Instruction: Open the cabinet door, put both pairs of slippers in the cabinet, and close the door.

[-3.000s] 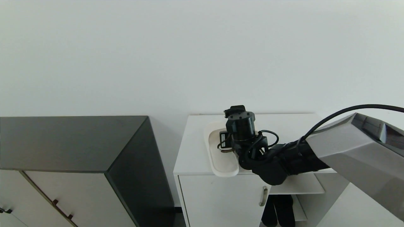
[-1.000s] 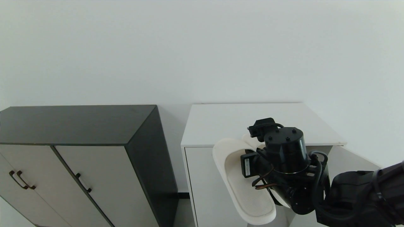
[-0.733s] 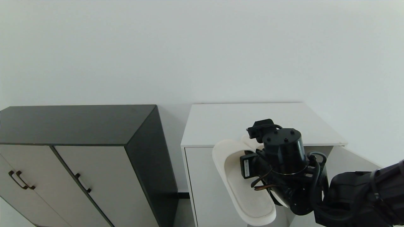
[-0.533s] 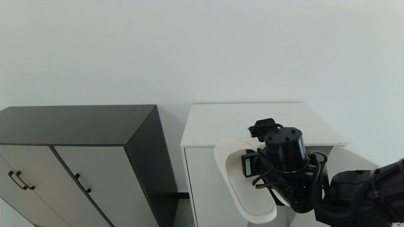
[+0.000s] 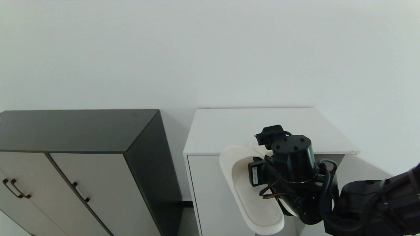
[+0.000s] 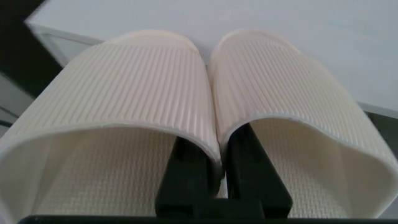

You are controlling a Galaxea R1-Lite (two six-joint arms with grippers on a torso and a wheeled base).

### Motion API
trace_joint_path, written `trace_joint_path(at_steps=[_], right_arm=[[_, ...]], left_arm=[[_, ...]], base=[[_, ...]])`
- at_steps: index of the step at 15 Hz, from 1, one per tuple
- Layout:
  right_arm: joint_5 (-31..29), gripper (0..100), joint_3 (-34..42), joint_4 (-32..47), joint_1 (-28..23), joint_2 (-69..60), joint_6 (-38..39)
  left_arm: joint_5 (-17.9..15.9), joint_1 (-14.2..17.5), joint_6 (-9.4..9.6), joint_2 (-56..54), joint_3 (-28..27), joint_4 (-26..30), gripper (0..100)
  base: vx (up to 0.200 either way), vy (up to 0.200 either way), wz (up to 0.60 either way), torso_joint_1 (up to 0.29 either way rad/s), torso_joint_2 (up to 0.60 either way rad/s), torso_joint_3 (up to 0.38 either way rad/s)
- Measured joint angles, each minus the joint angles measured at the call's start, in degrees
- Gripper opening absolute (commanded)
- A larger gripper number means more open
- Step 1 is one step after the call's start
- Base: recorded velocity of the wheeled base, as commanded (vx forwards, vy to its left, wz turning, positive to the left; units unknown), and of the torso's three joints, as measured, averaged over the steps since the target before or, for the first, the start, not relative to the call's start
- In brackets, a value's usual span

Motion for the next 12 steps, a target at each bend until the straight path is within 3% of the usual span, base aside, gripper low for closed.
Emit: trace_joint_path(at_steps=[10, 12], right_arm=[[1.26, 0, 2.49, -0.29, 0.95, -3.04, -0.88], [2.07, 0, 3.29, 2.38, 1.8, -6.35, -1.38]], left_arm=[[-0.05, 0.02, -0.24, 0.0, -0.02, -0.05, 0], [-0.05, 0.06, -0.38, 0.0, -0.02, 0.0, 0]], base=[[0.0, -0.2, 0.0, 0.006, 0.0, 0.0], [0.0, 0.0, 0.0, 0.0, 0.0, 0.0]])
